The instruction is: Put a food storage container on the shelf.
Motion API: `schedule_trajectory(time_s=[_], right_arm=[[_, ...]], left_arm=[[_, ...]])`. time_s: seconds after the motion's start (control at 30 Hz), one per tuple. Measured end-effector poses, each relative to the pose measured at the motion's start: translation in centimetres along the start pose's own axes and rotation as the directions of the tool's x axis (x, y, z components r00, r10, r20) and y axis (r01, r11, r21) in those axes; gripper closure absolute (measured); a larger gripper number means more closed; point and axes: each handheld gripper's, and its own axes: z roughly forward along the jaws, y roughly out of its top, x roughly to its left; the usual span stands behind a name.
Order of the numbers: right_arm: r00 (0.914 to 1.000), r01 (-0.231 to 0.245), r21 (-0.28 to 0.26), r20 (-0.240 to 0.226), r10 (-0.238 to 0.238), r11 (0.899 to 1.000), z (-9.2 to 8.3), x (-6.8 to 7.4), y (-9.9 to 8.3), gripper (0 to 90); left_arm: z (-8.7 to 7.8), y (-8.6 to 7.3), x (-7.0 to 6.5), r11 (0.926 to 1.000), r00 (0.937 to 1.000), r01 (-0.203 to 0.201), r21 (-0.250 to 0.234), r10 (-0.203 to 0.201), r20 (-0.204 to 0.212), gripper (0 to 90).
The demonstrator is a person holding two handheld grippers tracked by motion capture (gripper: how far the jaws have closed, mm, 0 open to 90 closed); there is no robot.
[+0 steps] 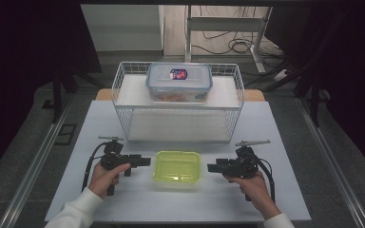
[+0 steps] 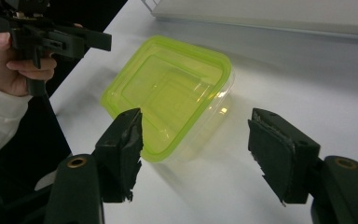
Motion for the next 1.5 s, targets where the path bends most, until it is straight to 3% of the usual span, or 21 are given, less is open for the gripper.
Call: schedule_trajectory(time_s=[0.23, 0.33, 0.47, 0.63, 0.8, 0.87, 1.0, 1.07, 1.13, 1.23, 1.3, 1.37, 1.5], right_arm=[[0.9969, -0.065, -0.011, -0.045, 0.064, 0.998, 1.3, -0.8, 0.1, 41.2], [0.9885, -0.124, -0.009, -0.087, 0.123, 0.992, 2.3, -1.5, 0.4, 44.6], [0.9885, -0.132, 0.016, -0.073, 0.133, 0.991, 3.2, -1.6, 0.2, 45.8], [0.9865, -0.147, 0.032, -0.067, 0.149, 0.989, 4.0, -1.6, -0.1, 49.2], [0.982, -0.173, 0.052, -0.067, 0.177, 0.984, 4.7, -1.7, -0.5, 51.7], [0.9759, -0.194, 0.06, -0.09, 0.199, 0.979, 5.1, -1.8, -0.8, 54.1], [0.9699, -0.216, 0.073, -0.099, 0.223, 0.974, 5.4, -2.1, -1.1, 65.1], [0.9615, -0.239, 0.07, -0.121, 0.246, 0.968, 5.5, -2.4, -1.4, 70.8], [0.9479, -0.274, 0.072, -0.148, 0.282, 0.959, 5.4, -2.6, -1.5, 74.3], [0.9326, -0.304, 0.063, -0.184, 0.311, 0.951, 5.0, -2.8, -1.7, 78.9], [0.931, -0.304, 0.056, -0.195, 0.309, 0.951, 4.8, -2.7, -1.7, 80.8], [0.9367, -0.288, 0.051, -0.193, 0.292, 0.956, 4.7, -2.5, -1.7, 81.6], [0.9408, -0.275, 0.052, -0.191, 0.28, 0.96, 4.5, -2.3, -1.6, 81.8]], left_arm=[[1.2, 0.3, 0.8, 0.9979, 0.997, 0.058, 0.029, -0.06, 0.048, 36.0], [1.5, 0.3, 1.0, 0.9965, 0.9951, 0.072, 0.043, -0.075, 0.065, 37.9], [1.8, 0.1, 1.2, 0.9952, 0.9942, 0.074, 0.063, -0.079, 0.074, 41.1], [2.4, -0.3, 1.5, 0.9897, 0.9877, 0.107, 0.096, -0.117, 0.104, 45.6], [3.0, -0.6, 2.0, 0.9814, 0.9738, 0.153, 0.116, -0.17, 0.151, 52.4], [3.3, -0.7, 2.2, 0.9777, 0.9683, 0.165, 0.131, -0.185, 0.168, 56.3], [3.8, -0.8, 2.3, 0.9741, 0.9641, 0.165, 0.155, -0.192, 0.183, 65.5], [4.0, -0.9, 2.4, 0.97, 0.9585, 0.179, 0.165, -0.209, 0.194, 74.4], [4.0, -0.9, 2.3, 0.9705, 0.959, 0.183, 0.157, -0.211, 0.189, 76.1], [3.8, -1.1, 2.4, 0.972, 0.9538, 0.191, 0.137, -0.216, 0.208, 80.2], [3.6, -1.2, 2.3, 0.9749, 0.9581, 0.174, 0.138, -0.2, 0.205, 82.0], [3.5, -1.2, 2.0, 0.9785, 0.963, 0.157, 0.134, -0.182, 0.199, 82.6], [3.2, -1.2, 1.6, 0.9819, 0.9651, 0.144, 0.123, -0.166, 0.202, 82.7]])
